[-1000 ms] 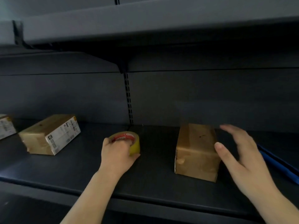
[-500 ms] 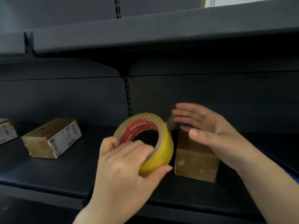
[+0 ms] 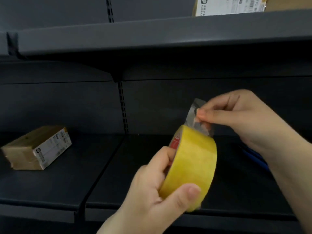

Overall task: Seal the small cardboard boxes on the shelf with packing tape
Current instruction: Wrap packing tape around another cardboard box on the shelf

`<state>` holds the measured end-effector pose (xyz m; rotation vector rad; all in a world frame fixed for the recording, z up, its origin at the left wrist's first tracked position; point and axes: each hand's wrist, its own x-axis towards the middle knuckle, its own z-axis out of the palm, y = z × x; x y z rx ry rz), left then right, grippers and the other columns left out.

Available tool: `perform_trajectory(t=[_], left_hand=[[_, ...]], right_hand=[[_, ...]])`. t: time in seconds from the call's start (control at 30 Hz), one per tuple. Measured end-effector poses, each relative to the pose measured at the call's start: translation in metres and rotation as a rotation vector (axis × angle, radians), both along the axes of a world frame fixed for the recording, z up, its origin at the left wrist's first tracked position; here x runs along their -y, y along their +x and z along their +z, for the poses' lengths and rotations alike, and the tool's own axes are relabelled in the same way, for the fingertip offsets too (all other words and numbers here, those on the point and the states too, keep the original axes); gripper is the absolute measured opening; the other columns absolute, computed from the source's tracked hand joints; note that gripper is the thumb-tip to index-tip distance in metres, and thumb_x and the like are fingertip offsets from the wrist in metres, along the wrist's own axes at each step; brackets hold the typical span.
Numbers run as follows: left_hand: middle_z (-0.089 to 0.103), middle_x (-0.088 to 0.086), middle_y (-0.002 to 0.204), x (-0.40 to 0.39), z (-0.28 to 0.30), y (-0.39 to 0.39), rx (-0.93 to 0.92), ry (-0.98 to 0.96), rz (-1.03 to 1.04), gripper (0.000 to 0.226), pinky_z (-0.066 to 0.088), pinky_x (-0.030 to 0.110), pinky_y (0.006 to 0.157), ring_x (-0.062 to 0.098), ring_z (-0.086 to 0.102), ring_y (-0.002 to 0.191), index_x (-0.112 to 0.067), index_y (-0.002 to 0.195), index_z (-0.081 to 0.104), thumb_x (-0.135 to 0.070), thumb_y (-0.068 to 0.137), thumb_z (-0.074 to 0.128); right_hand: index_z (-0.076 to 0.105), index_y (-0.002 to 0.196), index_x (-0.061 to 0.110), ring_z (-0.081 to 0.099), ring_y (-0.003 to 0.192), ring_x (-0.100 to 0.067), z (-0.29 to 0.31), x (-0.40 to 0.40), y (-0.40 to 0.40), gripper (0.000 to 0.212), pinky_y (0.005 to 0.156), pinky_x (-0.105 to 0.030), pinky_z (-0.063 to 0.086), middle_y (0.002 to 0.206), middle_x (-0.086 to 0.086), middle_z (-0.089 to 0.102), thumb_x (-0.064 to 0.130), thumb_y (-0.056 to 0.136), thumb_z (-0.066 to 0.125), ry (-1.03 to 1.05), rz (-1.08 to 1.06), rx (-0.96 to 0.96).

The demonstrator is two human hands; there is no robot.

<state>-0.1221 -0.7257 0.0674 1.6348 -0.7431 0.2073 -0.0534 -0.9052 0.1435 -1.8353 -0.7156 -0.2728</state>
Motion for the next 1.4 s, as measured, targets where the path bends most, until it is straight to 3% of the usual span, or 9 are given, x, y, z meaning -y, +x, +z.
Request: perform_trajectory(t=[0.1,0.23,0.3,0.43,0.57,0.73,0.8,1.23,1.4], left_hand=[[0.071,0.012,0.078,-0.001,-0.003,-0.001,-0.141,-0.005,-0.169,0.039,0.054,0.041,0.07,0.03,0.068,0.074,-0.037,0.109,0.053,-0.038,0.074,0.069],[0.072,0.01,0.07,0.007,-0.008,-0.004,-0.398,-0.084,-0.221,0.035,0.052,0.024,0.064,0.022,0.069,0.068,-0.034,0.11,0.058,-0.038,0.076,0.063],[0.072,0.009,0.069,0.011,-0.011,-0.008,-0.539,-0.15,-0.284,0.032,0.053,0.022,0.061,0.017,0.069,0.063,-0.032,0.105,0.065,-0.036,0.073,0.064],[0.071,0.014,0.076,0.012,-0.009,-0.012,-0.59,-0.182,-0.328,0.034,0.054,0.024,0.066,0.022,0.069,0.071,-0.023,0.107,0.064,-0.032,0.075,0.067],[0.071,0.017,0.075,0.018,-0.007,-0.003,-0.637,-0.215,-0.305,0.037,0.054,0.029,0.066,0.027,0.07,0.073,-0.014,0.11,0.059,-0.027,0.076,0.064],[0.072,0.017,0.074,0.028,-0.012,0.013,-0.732,-0.241,-0.313,0.041,0.056,0.03,0.064,0.026,0.07,0.069,-0.009,0.111,0.055,-0.027,0.074,0.063],[0.072,0.016,0.074,0.029,-0.014,0.019,-0.753,-0.228,-0.303,0.042,0.055,0.03,0.065,0.025,0.07,0.069,-0.01,0.109,0.055,-0.03,0.072,0.064],[0.072,0.019,0.076,0.027,-0.027,0.033,-0.812,-0.244,-0.297,0.049,0.055,0.029,0.065,0.027,0.07,0.072,-0.015,0.114,0.054,-0.029,0.069,0.068],[0.071,0.017,0.076,0.027,-0.03,0.033,-0.797,-0.241,-0.294,0.042,0.056,0.028,0.065,0.025,0.07,0.071,-0.014,0.115,0.053,-0.026,0.077,0.067]], right_hand=[[0.074,0.062,0.025,0.062,0.058,-0.004,0.004,0.004,0.003,0.022,0.072,-0.018,0.043,0.054,0.003,0.066,0.042,0.051,0.066,-0.098,-0.039,-0.066],[0.074,0.059,0.026,0.061,0.061,-0.008,0.009,0.022,0.034,0.007,0.079,-0.025,0.042,0.057,0.004,0.067,0.033,0.061,0.071,-0.03,-0.232,-0.085],[0.072,0.061,0.022,0.061,0.066,-0.01,0.009,0.033,0.058,0.012,0.076,-0.031,0.047,0.063,0.005,0.069,0.021,0.073,0.072,-0.023,-0.348,-0.094],[0.07,0.076,0.018,0.063,0.07,-0.009,-0.007,0.031,0.099,0.002,0.061,-0.017,0.05,0.073,0.001,0.07,0.019,0.076,0.072,-0.138,-0.356,-0.246],[0.07,0.081,0.02,0.062,0.077,-0.012,-0.022,0.024,0.128,0.006,0.076,-0.029,0.047,0.082,0.0,0.07,0.025,0.077,0.071,-0.275,-0.353,-0.374],[0.07,0.089,0.011,0.058,0.068,-0.007,-0.043,0.03,0.143,0.013,0.039,-0.008,0.04,0.076,0.001,0.066,0.016,0.077,0.073,-0.313,-0.366,-0.436],[0.071,0.088,0.01,0.056,0.068,-0.008,-0.051,0.033,0.148,0.014,0.035,-0.005,0.036,0.075,0.001,0.064,0.014,0.075,0.074,-0.281,-0.378,-0.437],[0.072,0.079,0.022,0.057,0.093,-0.013,-0.083,0.035,0.175,0.006,0.079,-0.027,0.039,0.092,0.002,0.067,0.022,0.074,0.076,-0.319,-0.384,-0.491],[0.065,0.091,0.02,0.058,0.093,-0.02,-0.093,0.034,0.181,0.022,0.085,-0.037,0.048,0.096,-0.004,0.064,0.032,0.074,0.072,-0.275,-0.447,-0.721]])
